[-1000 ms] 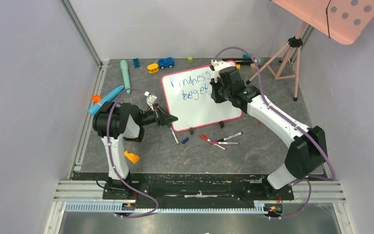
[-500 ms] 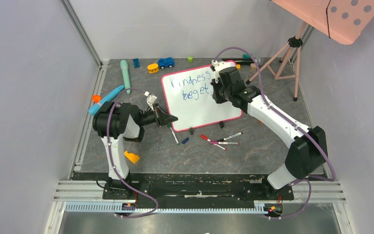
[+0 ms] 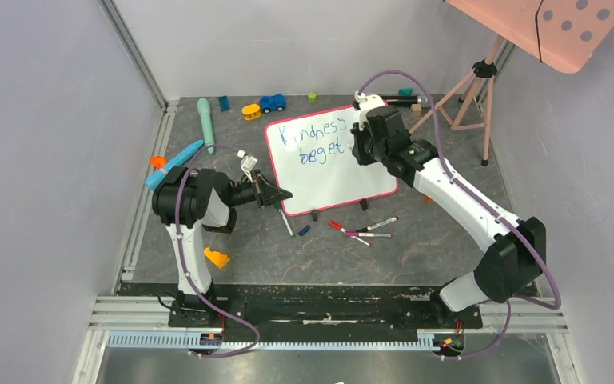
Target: Write a sentence on the whiteboard
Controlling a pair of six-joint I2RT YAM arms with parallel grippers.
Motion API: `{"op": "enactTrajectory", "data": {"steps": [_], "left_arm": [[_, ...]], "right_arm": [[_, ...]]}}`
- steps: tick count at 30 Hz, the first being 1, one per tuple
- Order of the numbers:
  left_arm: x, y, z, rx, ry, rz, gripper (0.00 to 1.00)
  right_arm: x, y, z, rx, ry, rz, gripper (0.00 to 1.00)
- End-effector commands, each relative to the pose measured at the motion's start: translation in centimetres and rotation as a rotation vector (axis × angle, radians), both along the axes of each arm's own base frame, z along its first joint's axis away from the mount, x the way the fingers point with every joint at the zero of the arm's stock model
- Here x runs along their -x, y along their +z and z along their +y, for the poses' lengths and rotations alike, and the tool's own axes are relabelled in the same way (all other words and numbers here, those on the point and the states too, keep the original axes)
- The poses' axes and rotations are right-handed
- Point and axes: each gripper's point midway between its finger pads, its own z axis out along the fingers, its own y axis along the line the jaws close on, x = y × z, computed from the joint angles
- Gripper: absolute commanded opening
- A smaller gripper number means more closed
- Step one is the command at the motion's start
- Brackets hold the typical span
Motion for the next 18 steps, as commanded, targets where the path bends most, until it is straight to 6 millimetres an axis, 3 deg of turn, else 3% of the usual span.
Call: {"op": "enactTrajectory", "data": {"steps": [1, 18], "left_arm": [[-1.8, -1.3, 0.8, -0.074, 0.084, -0.180, 0.05], [-1.8, -1.3, 0.8, -0.074, 0.081, -0.180, 0.05]], "right_arm": [[-0.9, 3.1, -0.1, -0.038, -0.028, -0.077, 0.00], [-2.4, 1.6, 0.1, 0.013, -0.046, -0.056, 0.00]]}}
